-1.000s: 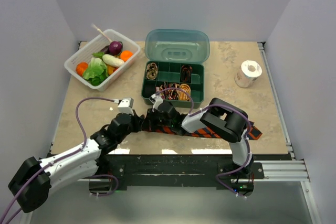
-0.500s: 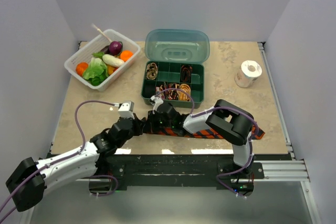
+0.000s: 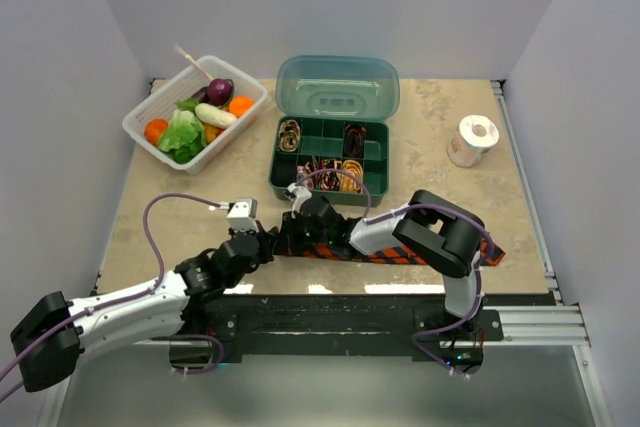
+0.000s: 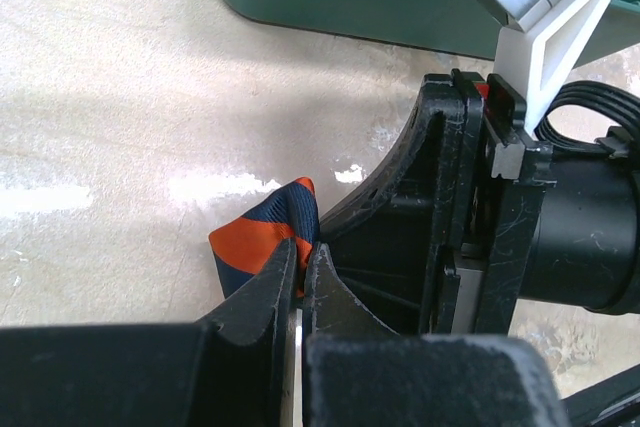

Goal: Roll the ties
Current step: Roll the tie at the center of the board.

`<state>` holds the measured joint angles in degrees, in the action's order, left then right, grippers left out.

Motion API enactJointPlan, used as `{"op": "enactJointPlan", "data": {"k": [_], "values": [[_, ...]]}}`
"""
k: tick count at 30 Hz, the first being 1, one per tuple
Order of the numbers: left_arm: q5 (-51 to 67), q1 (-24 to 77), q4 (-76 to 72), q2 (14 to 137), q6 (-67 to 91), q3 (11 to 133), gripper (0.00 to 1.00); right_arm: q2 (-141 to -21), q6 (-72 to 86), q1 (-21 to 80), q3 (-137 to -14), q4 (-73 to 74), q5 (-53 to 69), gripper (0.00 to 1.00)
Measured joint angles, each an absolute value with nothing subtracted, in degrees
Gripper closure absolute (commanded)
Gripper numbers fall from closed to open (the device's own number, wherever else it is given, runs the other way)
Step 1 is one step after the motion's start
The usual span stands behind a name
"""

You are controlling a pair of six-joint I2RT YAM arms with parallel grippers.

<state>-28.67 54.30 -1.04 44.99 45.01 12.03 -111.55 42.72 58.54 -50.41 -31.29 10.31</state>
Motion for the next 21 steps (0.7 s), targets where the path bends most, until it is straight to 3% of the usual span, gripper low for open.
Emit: {"op": "enactJointPlan", "data": {"k": [21], "values": [[-29.3, 59.1, 4.4, 48.2, 50.2, 13.5, 1.0, -102.5, 38.3, 58.6, -48.9, -14.9, 6.6, 1.0]]}}
